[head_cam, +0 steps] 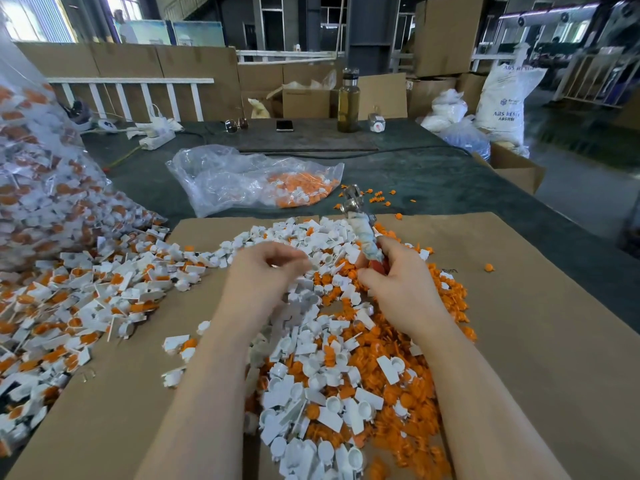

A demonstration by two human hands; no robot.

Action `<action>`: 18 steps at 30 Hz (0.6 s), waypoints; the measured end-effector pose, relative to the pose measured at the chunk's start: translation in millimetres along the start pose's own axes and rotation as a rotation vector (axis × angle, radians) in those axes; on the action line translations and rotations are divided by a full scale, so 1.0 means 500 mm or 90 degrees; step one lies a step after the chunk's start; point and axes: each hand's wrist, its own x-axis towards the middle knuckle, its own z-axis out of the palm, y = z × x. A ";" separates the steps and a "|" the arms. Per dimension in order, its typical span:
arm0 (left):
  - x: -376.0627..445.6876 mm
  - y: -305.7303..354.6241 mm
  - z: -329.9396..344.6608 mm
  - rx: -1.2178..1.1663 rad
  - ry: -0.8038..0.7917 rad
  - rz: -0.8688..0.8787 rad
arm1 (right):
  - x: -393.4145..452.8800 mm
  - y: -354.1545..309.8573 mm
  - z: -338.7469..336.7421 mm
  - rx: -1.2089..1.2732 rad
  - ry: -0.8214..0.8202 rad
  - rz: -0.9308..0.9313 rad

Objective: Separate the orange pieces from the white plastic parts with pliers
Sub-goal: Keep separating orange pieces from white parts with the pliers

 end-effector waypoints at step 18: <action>0.013 0.022 0.078 0.547 -0.182 0.118 | 0.001 -0.001 0.009 -0.035 -0.006 -0.021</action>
